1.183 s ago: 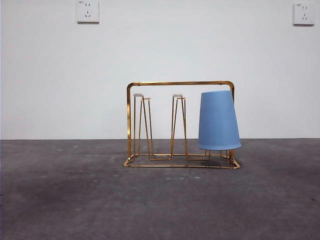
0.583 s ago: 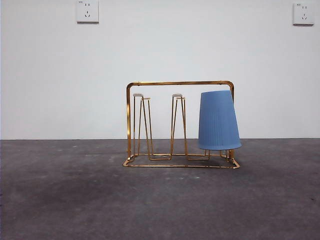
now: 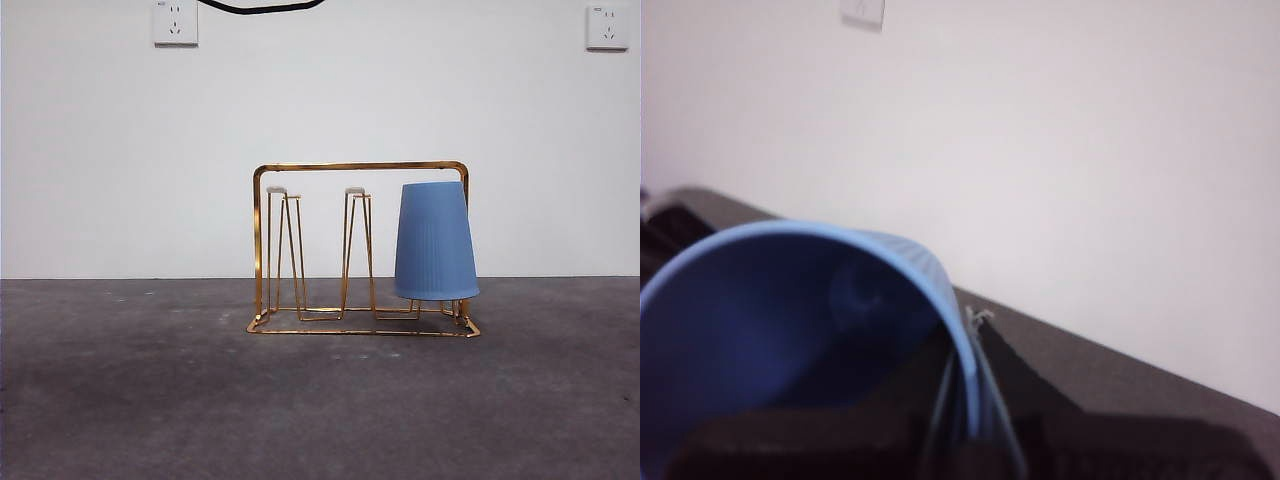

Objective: Pick up cup 1,put cup 1 in the cup rack,pick up cup 2,put cup 2 in the cup rack

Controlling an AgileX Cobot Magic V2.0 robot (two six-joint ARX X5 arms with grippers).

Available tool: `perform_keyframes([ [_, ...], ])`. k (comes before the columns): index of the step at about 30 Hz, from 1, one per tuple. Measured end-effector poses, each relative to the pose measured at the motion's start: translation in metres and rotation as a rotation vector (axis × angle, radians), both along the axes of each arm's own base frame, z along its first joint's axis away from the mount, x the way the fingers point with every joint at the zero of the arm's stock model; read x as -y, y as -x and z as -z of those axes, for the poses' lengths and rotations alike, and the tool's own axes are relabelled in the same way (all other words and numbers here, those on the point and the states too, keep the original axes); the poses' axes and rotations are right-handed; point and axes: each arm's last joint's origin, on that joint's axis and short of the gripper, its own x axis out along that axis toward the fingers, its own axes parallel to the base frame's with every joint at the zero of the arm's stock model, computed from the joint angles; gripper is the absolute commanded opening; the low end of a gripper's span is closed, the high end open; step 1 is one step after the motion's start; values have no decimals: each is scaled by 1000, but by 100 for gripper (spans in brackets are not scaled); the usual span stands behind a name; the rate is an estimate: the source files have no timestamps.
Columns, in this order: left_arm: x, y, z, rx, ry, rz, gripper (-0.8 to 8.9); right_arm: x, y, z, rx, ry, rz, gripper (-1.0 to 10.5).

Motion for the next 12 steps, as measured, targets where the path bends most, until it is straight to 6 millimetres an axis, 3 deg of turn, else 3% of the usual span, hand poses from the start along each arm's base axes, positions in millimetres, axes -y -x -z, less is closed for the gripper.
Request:
perform_keyframes([
  [5, -1, -2, 0, -22, 1, -9, 499, -23, -19, 24, 8, 12, -25, -16],
  [12, -4, -6, 1, -29, 2, -20, 499, -30, -25, 36, 18, 16, -50, -16],
])
